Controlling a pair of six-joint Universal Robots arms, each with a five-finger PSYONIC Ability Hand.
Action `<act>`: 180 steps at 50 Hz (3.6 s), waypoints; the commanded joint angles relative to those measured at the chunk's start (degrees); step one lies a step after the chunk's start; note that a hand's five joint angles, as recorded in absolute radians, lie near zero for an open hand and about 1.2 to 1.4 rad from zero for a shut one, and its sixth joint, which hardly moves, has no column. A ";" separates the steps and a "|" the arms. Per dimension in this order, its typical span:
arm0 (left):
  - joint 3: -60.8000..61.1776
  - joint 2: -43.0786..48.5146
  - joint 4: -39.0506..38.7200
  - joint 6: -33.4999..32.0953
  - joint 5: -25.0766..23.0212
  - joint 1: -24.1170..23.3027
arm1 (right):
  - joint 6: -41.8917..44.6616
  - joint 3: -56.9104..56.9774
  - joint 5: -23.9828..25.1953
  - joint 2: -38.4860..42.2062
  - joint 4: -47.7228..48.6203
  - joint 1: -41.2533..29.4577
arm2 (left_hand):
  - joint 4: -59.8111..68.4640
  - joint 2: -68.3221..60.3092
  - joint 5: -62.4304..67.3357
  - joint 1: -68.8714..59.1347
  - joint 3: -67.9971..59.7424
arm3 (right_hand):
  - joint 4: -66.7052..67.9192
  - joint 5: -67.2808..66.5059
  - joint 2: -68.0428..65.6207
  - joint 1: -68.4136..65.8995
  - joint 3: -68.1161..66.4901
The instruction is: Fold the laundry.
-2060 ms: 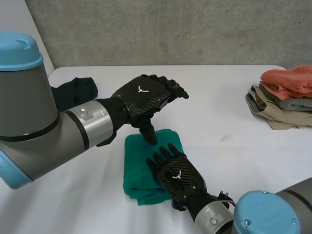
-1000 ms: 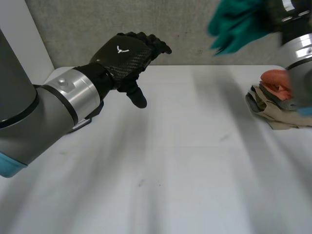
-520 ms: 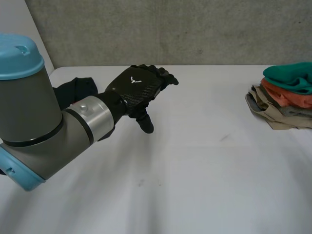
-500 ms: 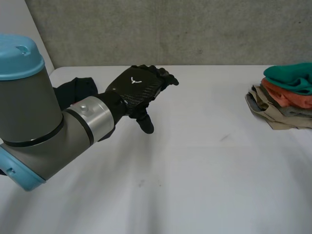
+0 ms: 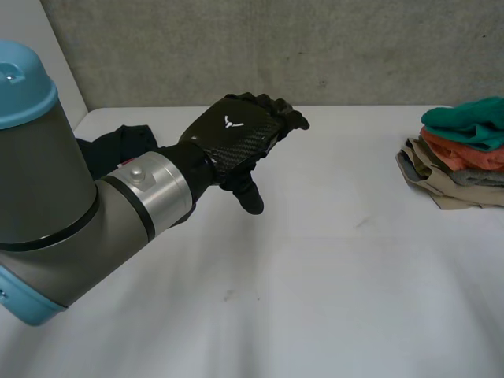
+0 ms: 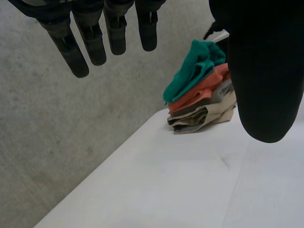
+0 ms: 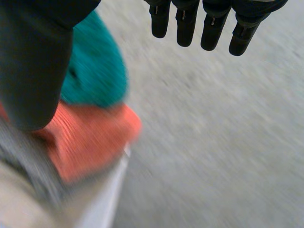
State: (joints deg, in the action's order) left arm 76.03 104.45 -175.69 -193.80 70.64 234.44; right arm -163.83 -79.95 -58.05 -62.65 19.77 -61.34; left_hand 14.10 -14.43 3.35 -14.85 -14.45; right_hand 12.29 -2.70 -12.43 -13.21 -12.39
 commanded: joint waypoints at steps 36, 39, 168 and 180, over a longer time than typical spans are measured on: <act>-5.18 21.30 -13.09 -23.10 6.44 36.26 | 20.12 -30.70 -5.76 -15.22 1.15 -43.08 | -0.35 0.69 0.40 1.10 0.71 | -2.29 2.70 2.43 3.21 2.39; -8.16 28.68 -14.32 -27.86 5.13 38.54 | 20.74 -31.76 -6.37 -14.16 0.53 -42.55 | -0.35 0.69 0.40 1.10 0.71 | -2.29 2.70 2.43 3.21 2.39; 13.90 15.15 -13.80 -27.25 -2.34 24.32 | 7.58 -4.59 -33.53 -10.46 -30.66 -54.41 | 12.25 -11.91 13.00 -11.50 -11.89 | -2.29 2.70 2.43 3.21 2.39; 4.67 25.88 -13.89 -27.51 -4.19 21.86 | -2.11 -16.55 -31.16 -13.20 -21.01 -63.11 | 23.85 -23.52 24.60 -23.11 -23.50 | -0.02 0.43 0.16 0.94 0.13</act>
State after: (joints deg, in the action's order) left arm 85.10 125.72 -189.53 -221.44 66.63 257.77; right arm -165.26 -91.95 -89.34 -76.97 -8.40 -119.72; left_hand 44.68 -27.97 18.23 -28.19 -27.98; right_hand 12.22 -2.74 -12.41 -13.02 -12.28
